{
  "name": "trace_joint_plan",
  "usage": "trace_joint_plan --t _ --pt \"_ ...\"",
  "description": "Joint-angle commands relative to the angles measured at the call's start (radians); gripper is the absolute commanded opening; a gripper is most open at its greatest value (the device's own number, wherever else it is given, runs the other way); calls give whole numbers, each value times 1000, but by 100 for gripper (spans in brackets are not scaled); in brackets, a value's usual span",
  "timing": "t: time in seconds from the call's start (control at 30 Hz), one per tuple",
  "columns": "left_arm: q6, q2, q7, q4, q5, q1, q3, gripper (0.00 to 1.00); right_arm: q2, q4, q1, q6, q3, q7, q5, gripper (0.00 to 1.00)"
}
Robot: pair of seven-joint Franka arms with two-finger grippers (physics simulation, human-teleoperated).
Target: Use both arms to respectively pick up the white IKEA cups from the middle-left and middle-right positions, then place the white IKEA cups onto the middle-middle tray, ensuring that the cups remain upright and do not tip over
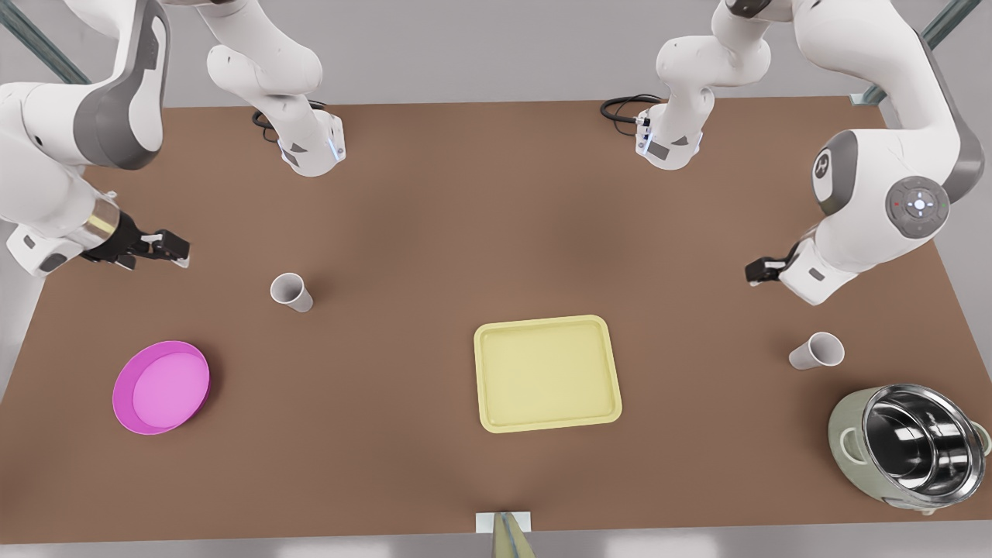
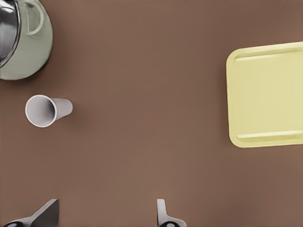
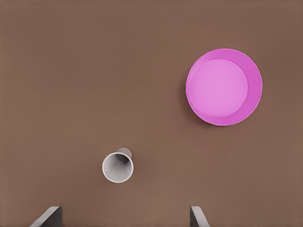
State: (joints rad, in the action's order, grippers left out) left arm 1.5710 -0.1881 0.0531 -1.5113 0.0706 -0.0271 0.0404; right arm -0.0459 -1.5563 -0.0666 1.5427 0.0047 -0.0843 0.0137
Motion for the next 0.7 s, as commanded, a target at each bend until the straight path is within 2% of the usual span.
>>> trace_joint_plan --t 0.0,0.07,0.1,0.17,0.27,0.4,0.53,0.67 --pt "34 1 30 0 0 -1 -2 100 0 -2 10 11 1 -48 -1 100" --pt "34 -2 27 2 0 -1 -5 100 -9 -4 11 11 0 -51 2 100" --pt "37 -60 22 10 -11 27 -20 100 -28 -21 19 28 3 -51 3 100" --pt "237 -237 -131 13 -15 170 -20 100 -42 -160 30 197 9 -51 0 100" --pt "377 -360 -190 36 -12 213 -25 100 -35 -287 30 336 9 -51 0 100" --pt "497 -421 -256 28 -12 262 -34 100 -20 -416 21 482 9 -51 -1 100" --pt "492 -462 -257 3 -12 262 -53 100 1 -562 -1 651 3 -88 -21 100" --pt "486 -467 -253 -20 -14 262 -80 100 -37 -597 -12 718 3 -94 -21 100"
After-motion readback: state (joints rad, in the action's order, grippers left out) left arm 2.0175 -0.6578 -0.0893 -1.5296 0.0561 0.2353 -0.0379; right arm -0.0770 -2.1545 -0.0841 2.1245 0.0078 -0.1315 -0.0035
